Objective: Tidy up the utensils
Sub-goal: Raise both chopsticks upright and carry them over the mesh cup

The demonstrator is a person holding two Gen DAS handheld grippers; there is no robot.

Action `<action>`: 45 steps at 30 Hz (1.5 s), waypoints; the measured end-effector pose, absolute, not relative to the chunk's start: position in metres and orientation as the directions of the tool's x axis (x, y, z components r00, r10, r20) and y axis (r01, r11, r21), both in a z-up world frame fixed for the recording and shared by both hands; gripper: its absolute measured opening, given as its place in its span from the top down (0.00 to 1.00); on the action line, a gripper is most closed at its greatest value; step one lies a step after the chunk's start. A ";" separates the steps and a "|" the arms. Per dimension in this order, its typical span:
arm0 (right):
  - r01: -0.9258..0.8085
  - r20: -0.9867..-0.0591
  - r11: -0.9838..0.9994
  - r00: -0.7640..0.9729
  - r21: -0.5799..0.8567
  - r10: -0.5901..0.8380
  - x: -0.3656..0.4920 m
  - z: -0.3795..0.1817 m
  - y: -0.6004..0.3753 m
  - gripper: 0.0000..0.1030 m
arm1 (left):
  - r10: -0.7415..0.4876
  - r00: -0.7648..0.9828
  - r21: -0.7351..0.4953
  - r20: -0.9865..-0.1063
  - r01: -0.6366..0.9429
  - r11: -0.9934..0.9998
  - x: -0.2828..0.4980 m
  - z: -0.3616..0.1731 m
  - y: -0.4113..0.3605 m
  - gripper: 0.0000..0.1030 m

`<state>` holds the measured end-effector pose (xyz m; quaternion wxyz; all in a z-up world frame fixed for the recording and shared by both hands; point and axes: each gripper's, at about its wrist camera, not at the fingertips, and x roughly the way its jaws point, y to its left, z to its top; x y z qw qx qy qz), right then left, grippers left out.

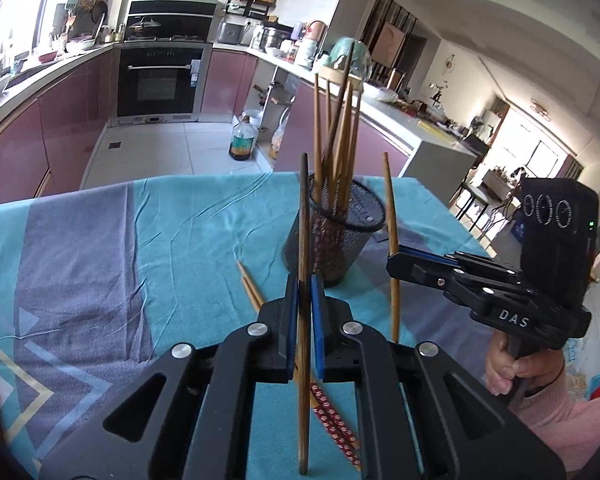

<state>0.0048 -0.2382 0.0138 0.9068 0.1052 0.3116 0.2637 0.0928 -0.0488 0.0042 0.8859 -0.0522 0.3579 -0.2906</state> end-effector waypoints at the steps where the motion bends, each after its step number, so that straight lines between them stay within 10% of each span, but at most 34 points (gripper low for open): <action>1: -0.412 -0.502 0.839 0.673 0.355 0.543 0.004 0.016 -0.240 0.95 | -0.561 0.576 -0.306 -0.594 0.483 0.820 0.091 0.008 -0.048 0.93; 45: -0.381 -0.296 0.890 0.845 0.253 0.446 0.041 0.109 -0.296 0.95 | -0.641 0.674 -0.307 -0.368 0.563 0.768 0.127 0.129 -0.071 0.93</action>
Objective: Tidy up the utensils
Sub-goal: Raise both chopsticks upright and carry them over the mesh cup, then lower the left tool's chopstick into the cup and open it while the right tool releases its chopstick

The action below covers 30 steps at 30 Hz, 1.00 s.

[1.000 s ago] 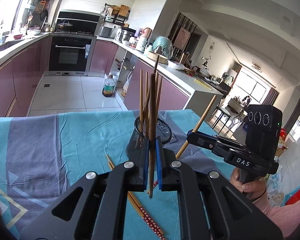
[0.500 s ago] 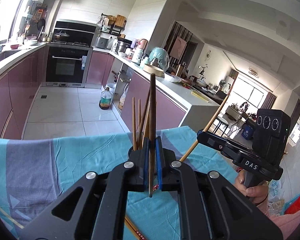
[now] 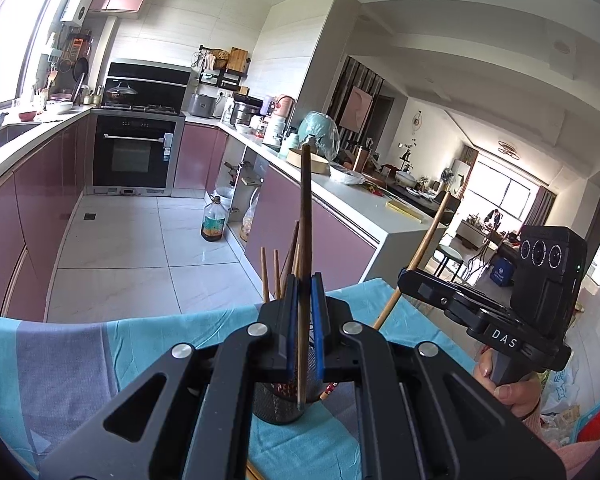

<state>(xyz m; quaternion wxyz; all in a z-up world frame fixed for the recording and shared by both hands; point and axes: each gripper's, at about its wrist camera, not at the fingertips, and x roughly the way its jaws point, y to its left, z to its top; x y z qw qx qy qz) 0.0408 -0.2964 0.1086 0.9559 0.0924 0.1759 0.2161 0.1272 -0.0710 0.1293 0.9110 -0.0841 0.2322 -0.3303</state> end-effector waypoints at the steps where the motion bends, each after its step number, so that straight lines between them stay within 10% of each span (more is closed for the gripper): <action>1: -0.380 -0.295 0.890 0.846 0.251 0.444 0.042 0.110 -0.297 0.95 | -0.640 0.675 -0.305 -0.367 0.563 0.768 0.127 0.130 -0.071 0.93; 30: -0.341 -0.416 0.901 0.803 0.268 0.428 0.071 0.073 -0.285 0.95 | -0.610 0.657 -0.249 -0.443 0.564 0.787 0.150 0.122 -0.087 0.93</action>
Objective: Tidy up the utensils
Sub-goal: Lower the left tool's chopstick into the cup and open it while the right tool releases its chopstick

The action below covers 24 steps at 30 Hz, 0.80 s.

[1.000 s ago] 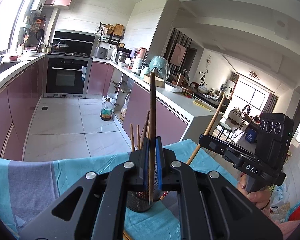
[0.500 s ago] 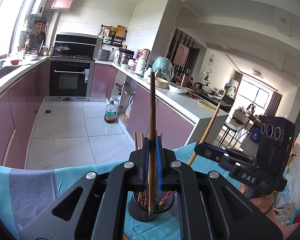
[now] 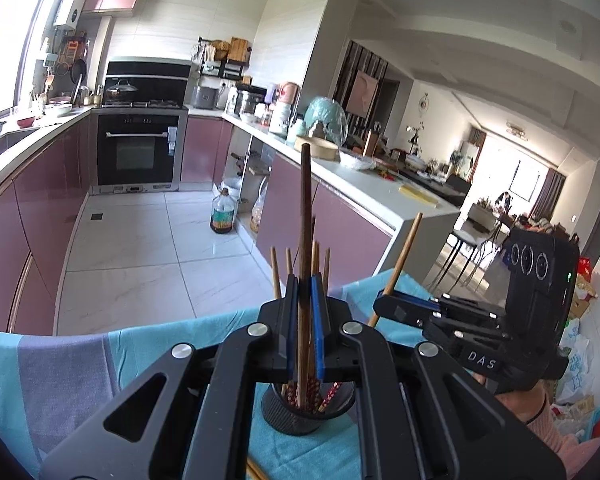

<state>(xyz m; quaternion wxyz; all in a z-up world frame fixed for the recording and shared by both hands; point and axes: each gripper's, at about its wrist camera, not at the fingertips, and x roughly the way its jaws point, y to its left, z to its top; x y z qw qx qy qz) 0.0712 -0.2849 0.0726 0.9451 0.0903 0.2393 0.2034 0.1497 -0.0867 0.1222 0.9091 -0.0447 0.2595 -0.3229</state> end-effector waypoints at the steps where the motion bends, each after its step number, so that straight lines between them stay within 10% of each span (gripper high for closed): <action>1: -0.340 -0.426 0.901 0.797 0.270 0.429 0.073 0.070 -0.284 0.95 | -0.606 0.646 -0.240 -0.465 0.567 0.788 0.150 0.118 -0.088 0.93; 24: -0.262 -0.548 0.919 0.741 0.295 0.387 0.101 0.036 -0.280 0.78 | -0.509 0.567 -0.201 -0.648 0.517 0.832 0.201 0.052 -0.110 0.87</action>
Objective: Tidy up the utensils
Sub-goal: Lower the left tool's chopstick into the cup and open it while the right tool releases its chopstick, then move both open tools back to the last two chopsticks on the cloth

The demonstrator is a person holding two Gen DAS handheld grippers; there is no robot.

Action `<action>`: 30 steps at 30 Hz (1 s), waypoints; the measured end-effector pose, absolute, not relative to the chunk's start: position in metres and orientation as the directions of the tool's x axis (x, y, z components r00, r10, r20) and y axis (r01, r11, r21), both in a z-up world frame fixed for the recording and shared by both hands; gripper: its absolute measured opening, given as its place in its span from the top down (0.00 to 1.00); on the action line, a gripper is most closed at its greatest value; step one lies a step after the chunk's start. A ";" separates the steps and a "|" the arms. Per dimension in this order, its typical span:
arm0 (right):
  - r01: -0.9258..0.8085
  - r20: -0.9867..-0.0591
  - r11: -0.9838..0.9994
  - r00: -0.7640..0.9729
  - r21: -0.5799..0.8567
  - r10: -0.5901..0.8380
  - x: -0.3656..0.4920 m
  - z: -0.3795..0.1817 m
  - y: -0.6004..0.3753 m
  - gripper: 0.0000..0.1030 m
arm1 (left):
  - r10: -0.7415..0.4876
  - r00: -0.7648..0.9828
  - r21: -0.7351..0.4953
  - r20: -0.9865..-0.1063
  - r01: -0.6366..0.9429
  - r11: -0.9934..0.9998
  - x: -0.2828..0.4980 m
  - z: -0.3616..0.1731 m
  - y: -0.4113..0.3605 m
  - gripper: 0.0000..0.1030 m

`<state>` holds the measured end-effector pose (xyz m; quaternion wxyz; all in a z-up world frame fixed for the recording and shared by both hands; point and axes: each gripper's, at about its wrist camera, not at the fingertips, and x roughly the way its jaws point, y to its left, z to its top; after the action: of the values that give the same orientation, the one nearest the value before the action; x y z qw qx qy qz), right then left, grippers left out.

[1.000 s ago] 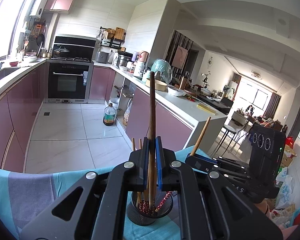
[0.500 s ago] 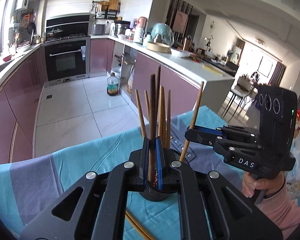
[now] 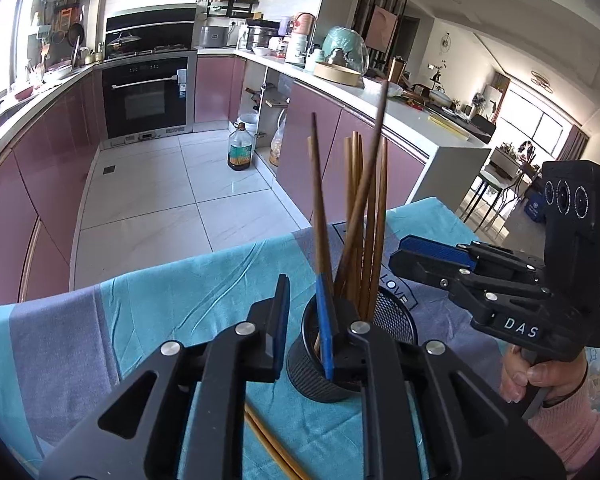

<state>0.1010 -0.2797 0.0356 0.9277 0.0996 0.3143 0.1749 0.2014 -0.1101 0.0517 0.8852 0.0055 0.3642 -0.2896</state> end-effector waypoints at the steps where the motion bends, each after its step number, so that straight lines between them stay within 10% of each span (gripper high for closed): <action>1: -0.262 -0.543 0.918 0.745 0.296 0.388 0.099 0.036 -0.280 0.77 | -0.507 0.573 -0.202 -0.644 0.511 0.835 0.201 0.051 -0.108 0.87; 17: -0.406 -0.497 0.888 0.737 0.215 0.457 0.036 0.042 -0.246 0.52 | -0.450 0.662 -0.191 -0.600 0.427 0.884 0.157 0.028 -0.054 0.67; 30: -0.487 -0.718 0.836 0.485 0.253 0.500 0.029 -0.048 -0.169 0.65 | -0.353 0.620 -0.165 -0.700 0.341 0.926 0.125 -0.039 -0.023 0.63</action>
<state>0.0287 -0.1693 -0.0484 0.8616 0.0074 0.4190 0.2864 0.1246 -0.0234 -0.0391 0.9000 -0.0082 0.3909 -0.1928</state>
